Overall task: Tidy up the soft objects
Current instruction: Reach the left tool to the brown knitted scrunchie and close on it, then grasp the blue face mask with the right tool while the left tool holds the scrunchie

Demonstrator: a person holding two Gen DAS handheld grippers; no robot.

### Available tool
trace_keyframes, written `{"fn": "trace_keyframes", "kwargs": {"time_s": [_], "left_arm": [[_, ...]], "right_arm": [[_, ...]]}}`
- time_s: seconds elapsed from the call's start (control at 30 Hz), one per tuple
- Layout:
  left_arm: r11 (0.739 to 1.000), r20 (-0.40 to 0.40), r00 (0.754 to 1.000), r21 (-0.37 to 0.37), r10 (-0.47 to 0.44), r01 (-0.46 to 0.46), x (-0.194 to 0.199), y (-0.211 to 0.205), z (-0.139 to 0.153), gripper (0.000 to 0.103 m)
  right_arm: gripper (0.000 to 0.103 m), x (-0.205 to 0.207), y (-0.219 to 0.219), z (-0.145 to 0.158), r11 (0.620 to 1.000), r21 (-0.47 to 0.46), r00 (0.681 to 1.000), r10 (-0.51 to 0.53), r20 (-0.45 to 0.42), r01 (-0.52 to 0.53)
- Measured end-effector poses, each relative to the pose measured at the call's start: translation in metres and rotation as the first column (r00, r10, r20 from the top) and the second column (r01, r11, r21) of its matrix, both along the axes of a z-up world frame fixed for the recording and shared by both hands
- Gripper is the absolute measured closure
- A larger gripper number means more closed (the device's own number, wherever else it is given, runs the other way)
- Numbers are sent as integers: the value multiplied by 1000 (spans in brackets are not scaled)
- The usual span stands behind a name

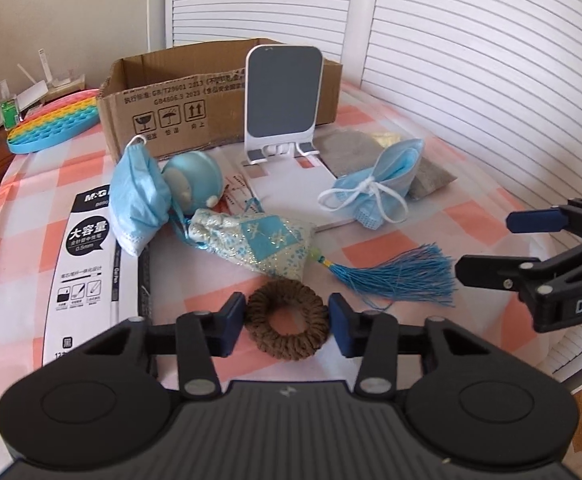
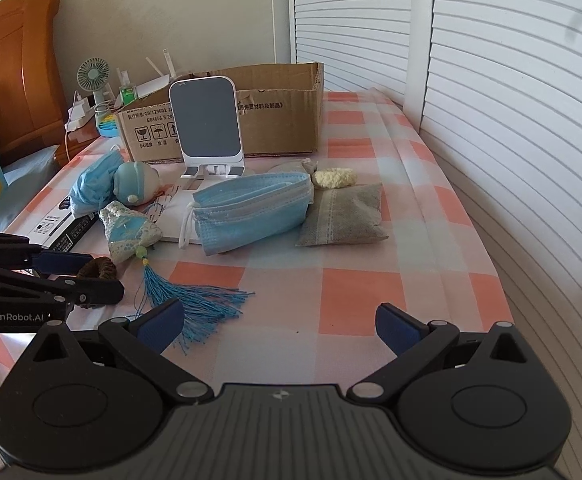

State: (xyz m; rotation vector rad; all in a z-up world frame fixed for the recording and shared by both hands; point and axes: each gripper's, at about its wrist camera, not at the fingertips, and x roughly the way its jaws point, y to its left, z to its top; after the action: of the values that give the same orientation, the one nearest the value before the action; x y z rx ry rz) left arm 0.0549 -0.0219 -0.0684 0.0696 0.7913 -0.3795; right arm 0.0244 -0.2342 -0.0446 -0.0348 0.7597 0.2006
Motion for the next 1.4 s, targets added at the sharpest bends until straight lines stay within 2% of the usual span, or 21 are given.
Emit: {"fn": "trace_keyframes", "kwargs": {"time_s": [0.13,0.5,1.03,1.4], "left_arm": [[1000,4,1000,3,-16,16,-3,-1,2,65],[999,5,999,-3,-52,52,-11,11,12,65],[993,5,994,-49,-109,109,-4,15,19,65],[992,-20,993,-53,-115,114,5,14,18,65]], "right_arm": [[0,2,1,1,1000,-8,1000,1,-2,-1],[0,15,15,3,999,-36,999,39,-7,-40],[0,64,31,4,976,-97,977,204,67,-197],[0,92,31,-9,969,-68,969,241,56,-237]]}}
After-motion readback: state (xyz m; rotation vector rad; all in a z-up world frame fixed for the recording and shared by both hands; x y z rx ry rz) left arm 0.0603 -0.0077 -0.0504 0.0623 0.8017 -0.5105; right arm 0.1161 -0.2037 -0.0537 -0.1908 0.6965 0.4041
